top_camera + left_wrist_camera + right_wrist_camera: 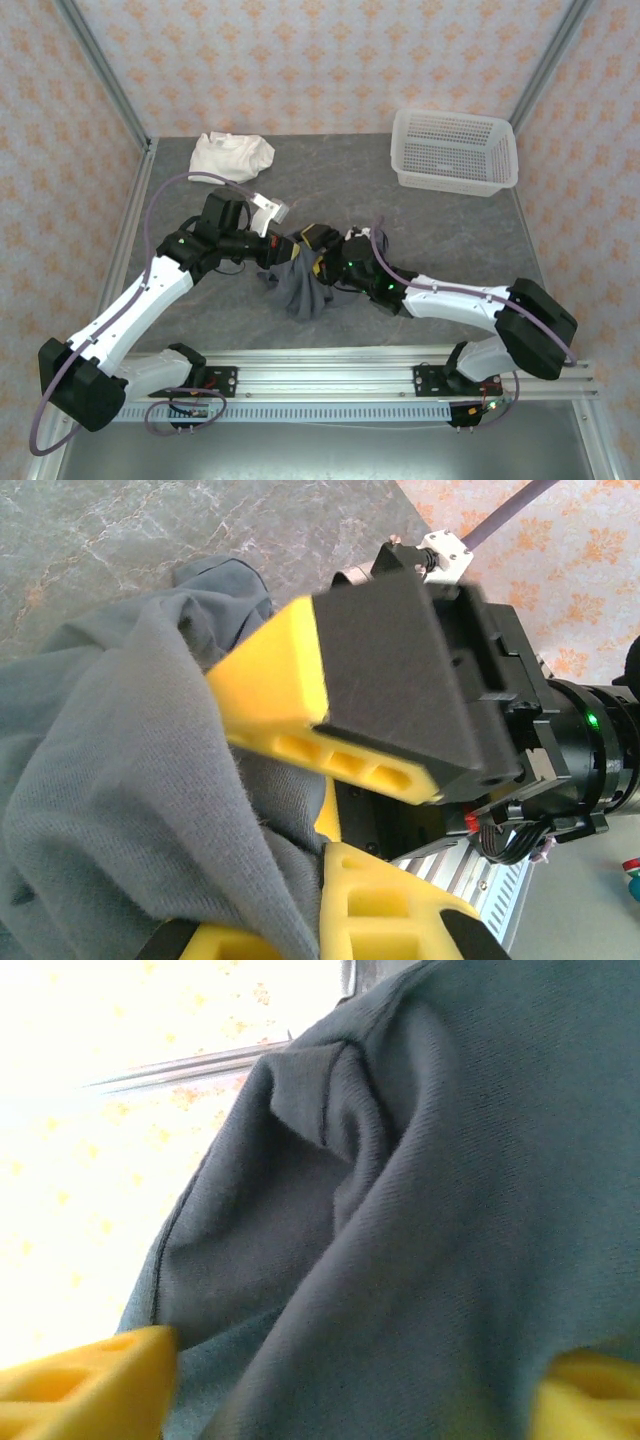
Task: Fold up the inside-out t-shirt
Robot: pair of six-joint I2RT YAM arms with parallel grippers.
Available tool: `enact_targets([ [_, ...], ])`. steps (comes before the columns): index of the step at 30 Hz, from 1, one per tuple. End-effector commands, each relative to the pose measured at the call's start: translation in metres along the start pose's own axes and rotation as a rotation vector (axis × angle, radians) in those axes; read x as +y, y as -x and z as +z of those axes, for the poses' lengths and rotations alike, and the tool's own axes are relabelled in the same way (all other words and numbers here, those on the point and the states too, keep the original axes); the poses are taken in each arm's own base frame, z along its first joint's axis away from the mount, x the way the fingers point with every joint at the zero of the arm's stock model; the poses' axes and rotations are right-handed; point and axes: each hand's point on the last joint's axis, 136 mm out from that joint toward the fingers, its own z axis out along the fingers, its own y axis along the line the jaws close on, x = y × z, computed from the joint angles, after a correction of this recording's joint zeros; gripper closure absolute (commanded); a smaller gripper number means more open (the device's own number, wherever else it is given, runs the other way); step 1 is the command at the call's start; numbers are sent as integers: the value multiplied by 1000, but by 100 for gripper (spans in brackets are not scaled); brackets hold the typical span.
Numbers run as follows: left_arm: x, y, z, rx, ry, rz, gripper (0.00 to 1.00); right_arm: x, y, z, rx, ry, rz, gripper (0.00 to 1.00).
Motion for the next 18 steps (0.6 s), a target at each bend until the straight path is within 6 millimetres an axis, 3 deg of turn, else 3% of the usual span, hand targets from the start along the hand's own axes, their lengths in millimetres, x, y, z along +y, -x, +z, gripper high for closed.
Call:
enact_targets([
  [1,2,-1,-4,-8,28,6,100,7,1,-4,-12,37,19,70],
  [3,10,0,-4,-16,74,-25,98,13,7,-10,-44,60,-29,98],
  [4,15,-1,-4,-18,101,-42,88,19,12,-13,-58,80,-59,100],
  [6,40,-3,-8,-16,231,-119,66,43,19,-26,-82,187,-156,100],
  [9,68,0,-18,-55,269,-288,49,75,11,-51,-30,330,-367,100],
  [11,81,2,-19,-83,230,-398,42,80,4,-70,0,393,-486,100],
  [14,91,-11,-10,-20,202,-459,40,84,-7,-92,51,468,-589,100],
  [18,77,-4,-16,-60,146,-379,31,78,-20,-100,127,469,-643,100],
])
